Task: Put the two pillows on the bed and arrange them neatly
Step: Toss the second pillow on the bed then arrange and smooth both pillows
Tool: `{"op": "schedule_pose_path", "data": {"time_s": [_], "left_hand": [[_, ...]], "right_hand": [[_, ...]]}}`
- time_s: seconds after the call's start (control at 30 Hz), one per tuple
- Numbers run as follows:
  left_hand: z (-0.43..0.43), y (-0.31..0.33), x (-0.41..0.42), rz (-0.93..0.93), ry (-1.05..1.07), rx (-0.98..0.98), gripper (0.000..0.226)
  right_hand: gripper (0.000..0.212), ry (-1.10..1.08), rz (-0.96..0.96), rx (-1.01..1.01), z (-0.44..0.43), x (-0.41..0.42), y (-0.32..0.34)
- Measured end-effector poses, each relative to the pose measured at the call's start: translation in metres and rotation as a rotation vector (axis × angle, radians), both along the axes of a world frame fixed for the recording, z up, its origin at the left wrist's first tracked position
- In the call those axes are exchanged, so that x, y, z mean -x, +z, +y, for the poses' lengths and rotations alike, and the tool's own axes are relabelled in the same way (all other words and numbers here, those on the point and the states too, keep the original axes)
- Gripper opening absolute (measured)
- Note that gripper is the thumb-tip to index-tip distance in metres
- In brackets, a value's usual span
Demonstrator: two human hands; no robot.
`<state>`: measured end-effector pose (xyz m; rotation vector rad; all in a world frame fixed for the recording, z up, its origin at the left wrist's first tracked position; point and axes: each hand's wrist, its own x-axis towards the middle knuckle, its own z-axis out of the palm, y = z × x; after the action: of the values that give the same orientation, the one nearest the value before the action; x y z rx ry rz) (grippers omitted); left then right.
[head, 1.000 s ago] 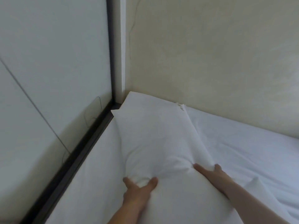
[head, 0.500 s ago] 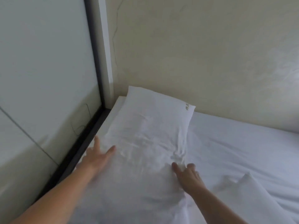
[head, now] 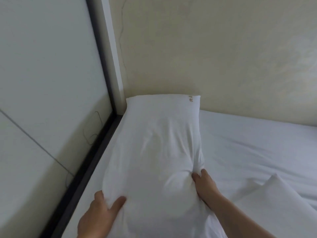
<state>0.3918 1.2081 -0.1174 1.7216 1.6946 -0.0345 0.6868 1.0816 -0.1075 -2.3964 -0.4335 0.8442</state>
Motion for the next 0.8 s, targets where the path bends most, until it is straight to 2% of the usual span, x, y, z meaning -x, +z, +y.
{"op": "schedule_pose_path", "data": {"time_s": [0.07,0.23,0.37,0.43,0.5,0.57,0.6,0.63,0.67,0.73,0.8], "left_hand": [[0.005,-0.001,-0.003,0.018,-0.044,-0.038,0.083],[0.045,0.001,-0.014,0.124,-0.11,-0.19,0.085],[0.05,-0.002,0.008,0.275,-0.123,-0.126,0.093],[0.048,0.003,0.007,0.367,-0.145,-0.178,0.095],[0.041,0.007,-0.013,0.323,-0.244,-0.358,0.089],[0.022,0.008,-0.035,0.197,-0.456,-0.388,0.081],[0.006,0.005,-0.04,0.179,-0.561,-0.317,0.079],[-0.01,-0.002,-0.037,0.213,-0.632,-0.228,0.078],[-0.022,-0.009,-0.027,0.264,-0.643,-0.151,0.078],[-0.031,-0.012,0.0,0.327,-0.527,-0.075,0.08],[-0.037,-0.003,0.019,0.38,-0.464,-0.224,0.078]], "right_hand": [[0.026,-0.064,0.019,0.029,-0.018,0.003,-0.012],[0.022,-0.115,-0.002,-0.074,-0.01,0.01,-0.007],[0.034,-0.059,-0.01,0.078,-0.015,0.023,-0.007],[0.044,0.015,-0.226,0.182,-0.008,0.029,0.004],[0.057,0.196,-0.578,0.025,-0.003,0.045,0.016],[0.063,0.524,-0.671,-0.085,-0.007,0.069,0.014],[0.063,0.653,-0.616,-0.025,-0.019,0.076,0.006],[0.062,0.693,-0.528,0.104,-0.037,0.075,-0.004],[0.058,0.642,-0.467,0.25,-0.06,0.065,-0.014],[0.057,0.481,-0.446,0.526,-0.11,0.031,-0.014],[0.064,0.416,-0.496,0.64,-0.16,0.004,0.0]]}}
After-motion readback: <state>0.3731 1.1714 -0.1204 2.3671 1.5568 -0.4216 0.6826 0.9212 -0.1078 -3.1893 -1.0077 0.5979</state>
